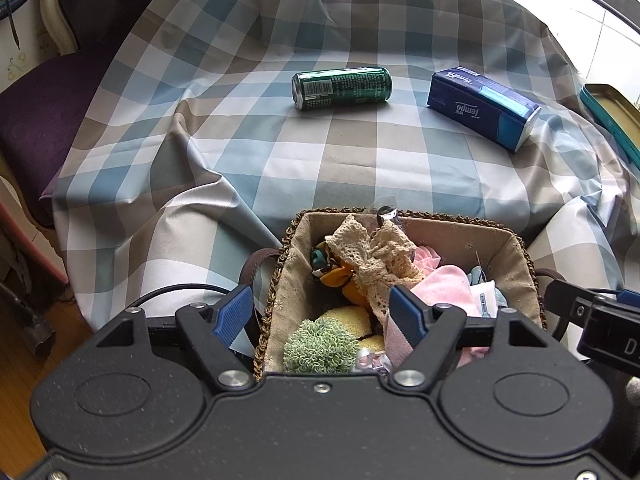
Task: Organize soft objects
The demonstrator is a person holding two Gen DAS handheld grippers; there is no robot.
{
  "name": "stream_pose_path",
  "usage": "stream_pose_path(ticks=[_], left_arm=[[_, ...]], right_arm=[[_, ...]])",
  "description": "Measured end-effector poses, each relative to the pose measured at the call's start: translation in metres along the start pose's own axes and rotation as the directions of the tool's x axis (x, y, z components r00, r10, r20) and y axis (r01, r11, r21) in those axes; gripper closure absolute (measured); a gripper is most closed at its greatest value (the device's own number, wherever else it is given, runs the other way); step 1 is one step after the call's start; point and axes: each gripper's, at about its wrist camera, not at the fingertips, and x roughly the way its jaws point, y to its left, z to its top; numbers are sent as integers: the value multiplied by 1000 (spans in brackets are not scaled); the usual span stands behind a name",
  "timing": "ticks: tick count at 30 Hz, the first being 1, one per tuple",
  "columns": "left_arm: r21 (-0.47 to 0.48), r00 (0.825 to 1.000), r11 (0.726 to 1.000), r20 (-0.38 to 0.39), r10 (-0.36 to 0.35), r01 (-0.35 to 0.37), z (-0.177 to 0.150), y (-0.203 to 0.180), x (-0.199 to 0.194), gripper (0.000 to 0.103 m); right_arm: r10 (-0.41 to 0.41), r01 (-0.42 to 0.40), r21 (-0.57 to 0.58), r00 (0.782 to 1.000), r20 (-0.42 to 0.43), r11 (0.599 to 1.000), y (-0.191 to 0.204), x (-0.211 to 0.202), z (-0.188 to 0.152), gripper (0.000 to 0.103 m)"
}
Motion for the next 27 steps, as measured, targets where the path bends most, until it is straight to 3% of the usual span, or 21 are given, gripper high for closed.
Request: stream_pose_path(ticks=[11, 27], left_arm=[[7, 999, 1000, -30, -15, 15, -3, -1, 3, 32], [33, 998, 999, -55, -17, 19, -6, -7, 3, 30]], right_arm=[[-11, 11, 13, 1000, -17, 1000, -2, 2, -3, 0], [-29, 30, 36, 999, -31, 999, -5, 6, -6, 0]])
